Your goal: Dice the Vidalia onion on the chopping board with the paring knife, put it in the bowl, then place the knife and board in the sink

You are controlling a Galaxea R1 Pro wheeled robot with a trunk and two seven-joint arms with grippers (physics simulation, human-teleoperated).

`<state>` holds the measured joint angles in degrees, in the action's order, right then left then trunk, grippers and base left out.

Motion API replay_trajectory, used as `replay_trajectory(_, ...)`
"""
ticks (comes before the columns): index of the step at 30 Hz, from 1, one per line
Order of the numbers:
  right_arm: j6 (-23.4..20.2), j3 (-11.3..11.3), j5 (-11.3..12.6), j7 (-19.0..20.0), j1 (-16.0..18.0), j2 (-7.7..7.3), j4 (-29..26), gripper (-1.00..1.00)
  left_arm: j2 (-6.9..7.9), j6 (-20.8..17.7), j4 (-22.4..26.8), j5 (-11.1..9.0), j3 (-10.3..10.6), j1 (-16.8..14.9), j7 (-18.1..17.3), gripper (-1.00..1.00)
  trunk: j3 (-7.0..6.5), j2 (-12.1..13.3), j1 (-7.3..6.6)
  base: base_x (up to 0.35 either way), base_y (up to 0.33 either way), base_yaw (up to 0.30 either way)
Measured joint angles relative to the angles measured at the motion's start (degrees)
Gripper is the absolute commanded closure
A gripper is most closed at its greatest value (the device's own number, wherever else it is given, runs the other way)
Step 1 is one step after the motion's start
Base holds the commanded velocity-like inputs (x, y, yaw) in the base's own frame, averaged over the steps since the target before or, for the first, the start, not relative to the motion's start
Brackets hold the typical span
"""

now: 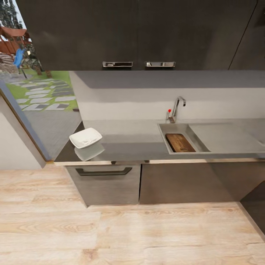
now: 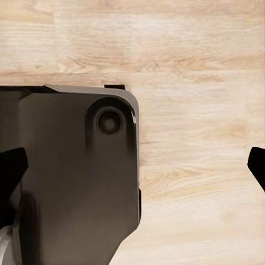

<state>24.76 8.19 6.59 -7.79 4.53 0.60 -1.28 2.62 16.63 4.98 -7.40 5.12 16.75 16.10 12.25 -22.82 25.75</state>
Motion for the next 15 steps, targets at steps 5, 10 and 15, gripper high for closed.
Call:
replay_trajectory(5, 0.0, 0.0, 0.02, 0.01, 0.0, 0.0, 0.0, -1.0, 0.0, 0.0, 0.0, 0.0, 0.0, 0.0, 0.0, -1.0, -0.47, 0.0, 0.0, 0.0, 0.0, 0.0)
replay_trajectory(10, 0.0, 0.04, 0.02, 0.01, 0.0, 0.0, -0.03, -1.0, 0.0, 0.0, 0.0, 0.0, 0.0, 0.0, 0.0, -1.0, -0.94, 0.0, 0.0, 0.0, 0.0, 0.0)
replay_trajectory(15, 0.0, 0.09, -0.04, 0.01, 0.0, 0.1, -0.08, -1.0, 0.0, 0.0, 0.0, 0.0, 0.0, 0.0, 0.0, -1.0, -1.41, 0.0, 0.0, 0.0, 0.0, 0.0)
